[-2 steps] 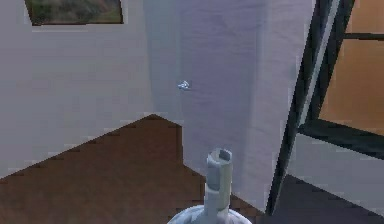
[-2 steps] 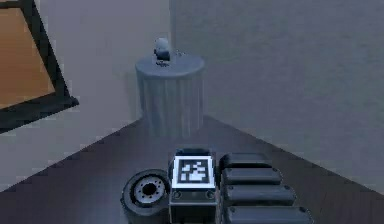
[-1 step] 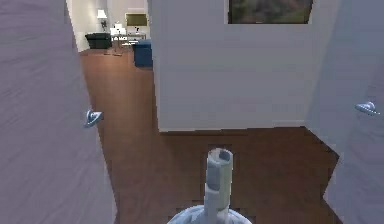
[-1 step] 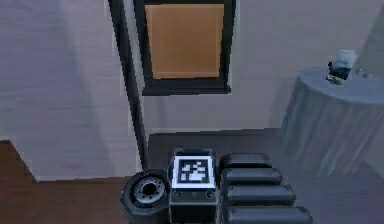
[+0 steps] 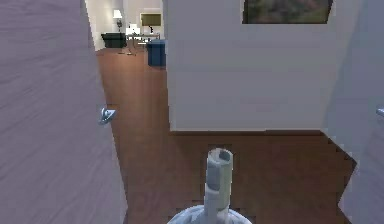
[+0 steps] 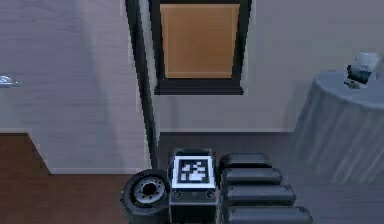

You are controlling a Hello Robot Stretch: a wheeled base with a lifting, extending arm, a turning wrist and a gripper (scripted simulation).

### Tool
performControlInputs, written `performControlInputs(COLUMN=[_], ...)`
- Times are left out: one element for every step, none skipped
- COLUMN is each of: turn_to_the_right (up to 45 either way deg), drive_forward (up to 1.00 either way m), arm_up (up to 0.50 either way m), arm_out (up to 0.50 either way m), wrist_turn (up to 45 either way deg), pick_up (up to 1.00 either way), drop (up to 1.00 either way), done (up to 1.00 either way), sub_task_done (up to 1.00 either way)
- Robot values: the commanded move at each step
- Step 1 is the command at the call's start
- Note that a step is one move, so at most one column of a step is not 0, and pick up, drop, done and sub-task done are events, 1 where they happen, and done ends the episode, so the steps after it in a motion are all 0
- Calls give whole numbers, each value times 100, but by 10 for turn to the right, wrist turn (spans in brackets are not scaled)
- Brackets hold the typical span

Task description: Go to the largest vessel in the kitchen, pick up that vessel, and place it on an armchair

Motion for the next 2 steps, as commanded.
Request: performControlInputs(turn_to_the_right=[0, 0], drive_forward=[100, 45], arm_up=[0, 0], arm_out=[0, 0], wrist_turn=[0, 0], pick_up=[0, 0], drop=[0, 0], done=[0, 0], sub_task_done=[0, 0])
